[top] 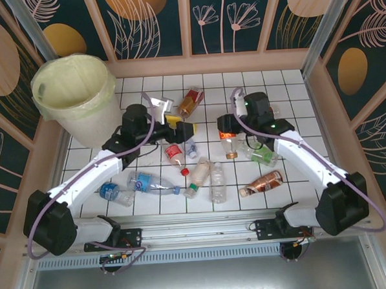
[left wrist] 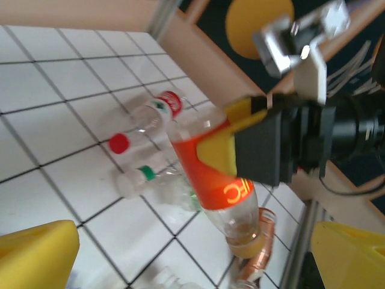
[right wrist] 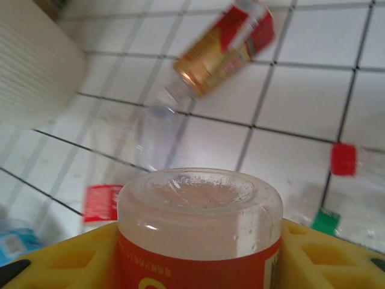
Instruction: Put the plastic bottles in the bin
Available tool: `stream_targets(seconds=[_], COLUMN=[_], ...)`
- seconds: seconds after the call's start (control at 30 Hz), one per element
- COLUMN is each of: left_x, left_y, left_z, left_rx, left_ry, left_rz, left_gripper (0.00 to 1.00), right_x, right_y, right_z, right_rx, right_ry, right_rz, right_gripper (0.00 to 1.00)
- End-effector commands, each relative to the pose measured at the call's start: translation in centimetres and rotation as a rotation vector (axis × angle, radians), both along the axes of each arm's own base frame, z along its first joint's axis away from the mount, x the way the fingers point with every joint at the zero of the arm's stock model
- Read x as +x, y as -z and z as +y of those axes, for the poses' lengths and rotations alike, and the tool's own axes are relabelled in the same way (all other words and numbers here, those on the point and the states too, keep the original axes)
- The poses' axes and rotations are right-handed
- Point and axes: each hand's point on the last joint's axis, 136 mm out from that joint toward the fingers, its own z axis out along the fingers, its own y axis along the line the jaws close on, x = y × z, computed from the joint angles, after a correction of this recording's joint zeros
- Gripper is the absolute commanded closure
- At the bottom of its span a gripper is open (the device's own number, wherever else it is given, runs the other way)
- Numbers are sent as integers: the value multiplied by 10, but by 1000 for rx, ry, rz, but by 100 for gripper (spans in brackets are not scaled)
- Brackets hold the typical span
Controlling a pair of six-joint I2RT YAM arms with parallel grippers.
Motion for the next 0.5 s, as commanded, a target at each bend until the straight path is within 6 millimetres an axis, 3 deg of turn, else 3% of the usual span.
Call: stream_targets(seconds=[0.0, 0.2, 0.3, 0.47], left_x=[-13, -21, -25, -26], left_y=[-16, -23, -20, -9], left_z=[-25, -53, -73, -87], left_rx=[-118, -205, -203, -228], left_ry=[91, 154, 204, 232], left_rz=[-35, -38, -27, 27], left_gripper=[2, 3, 3, 6], right_x=[-7, -18, -23, -30], right_y=[-60, -101, -111, -117], right_z=[19, 26, 30, 33], right_rx=[209, 352, 414, 471], right_ry=[-119, -191, -220, -246], right_rz=[-99, -161, -178, -191], right_gripper=[46, 46, 46, 46])
